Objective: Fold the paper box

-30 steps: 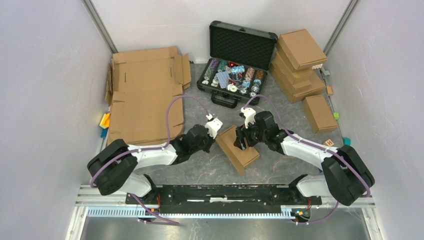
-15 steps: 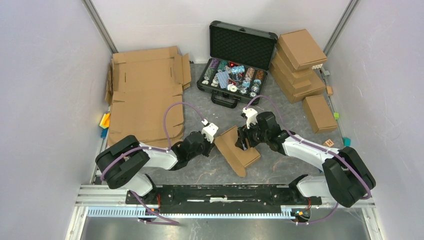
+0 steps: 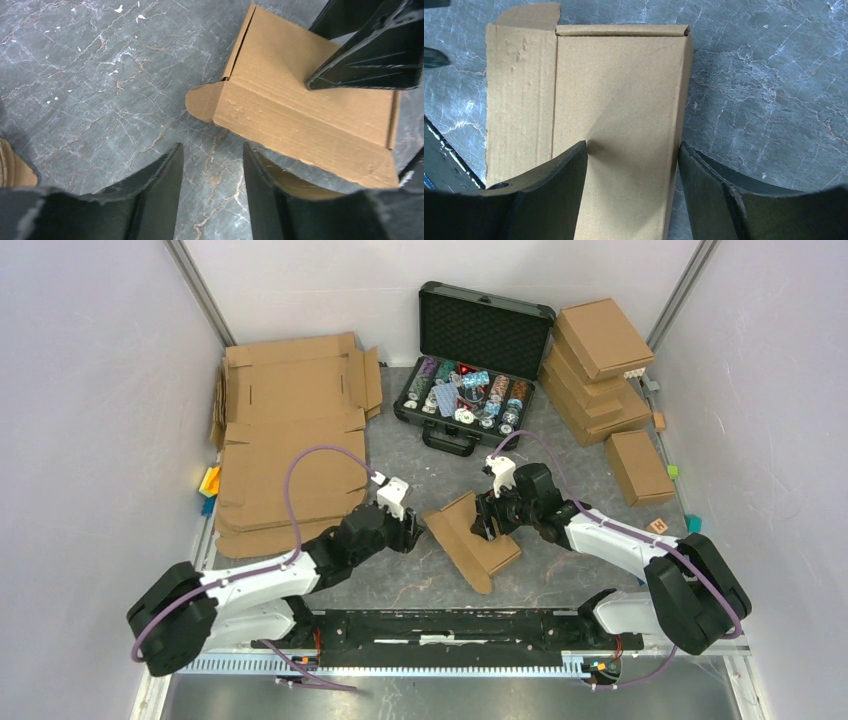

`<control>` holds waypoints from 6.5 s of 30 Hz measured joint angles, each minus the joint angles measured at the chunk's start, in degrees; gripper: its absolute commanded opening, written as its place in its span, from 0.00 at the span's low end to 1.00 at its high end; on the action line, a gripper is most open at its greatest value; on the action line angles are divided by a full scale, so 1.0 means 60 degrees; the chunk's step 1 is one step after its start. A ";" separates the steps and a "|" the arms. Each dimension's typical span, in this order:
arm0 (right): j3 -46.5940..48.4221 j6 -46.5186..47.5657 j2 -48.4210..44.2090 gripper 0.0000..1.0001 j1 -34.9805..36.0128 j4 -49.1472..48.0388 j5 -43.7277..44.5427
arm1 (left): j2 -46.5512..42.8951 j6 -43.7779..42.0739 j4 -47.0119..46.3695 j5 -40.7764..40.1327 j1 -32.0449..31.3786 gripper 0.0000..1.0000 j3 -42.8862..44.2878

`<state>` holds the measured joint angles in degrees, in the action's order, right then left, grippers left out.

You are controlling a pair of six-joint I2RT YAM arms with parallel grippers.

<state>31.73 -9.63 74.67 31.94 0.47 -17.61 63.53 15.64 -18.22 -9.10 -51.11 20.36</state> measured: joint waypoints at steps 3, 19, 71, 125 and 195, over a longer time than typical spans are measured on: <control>0.0000 0.0000 0.0000 0.70 -0.0015 0.0004 -0.0025 | -0.0594 0.0204 0.0532 0.0026 0.0051 0.67 0.0109; 0.0004 0.0000 0.0040 0.70 -0.0022 0.0004 -0.0076 | 0.2605 0.0321 0.0750 0.3523 0.2237 0.49 0.2109; 0.0164 0.0000 0.0237 0.68 -0.0040 0.0106 -0.0280 | 0.3898 0.1005 -0.1064 0.5668 0.2688 0.43 0.1738; -0.0499 0.0040 -0.2561 0.41 -0.0302 0.2120 0.2014 | -0.0361 0.1698 0.1745 0.4175 0.2772 0.54 0.0051; -0.0291 -0.0189 -0.2514 0.70 -0.0973 0.1344 0.1698 | -0.0084 0.3949 -0.0015 0.1275 0.1257 0.97 0.0736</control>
<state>29.98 -10.76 59.59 26.11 8.54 -7.42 63.02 39.33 -18.31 -1.45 -43.57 24.77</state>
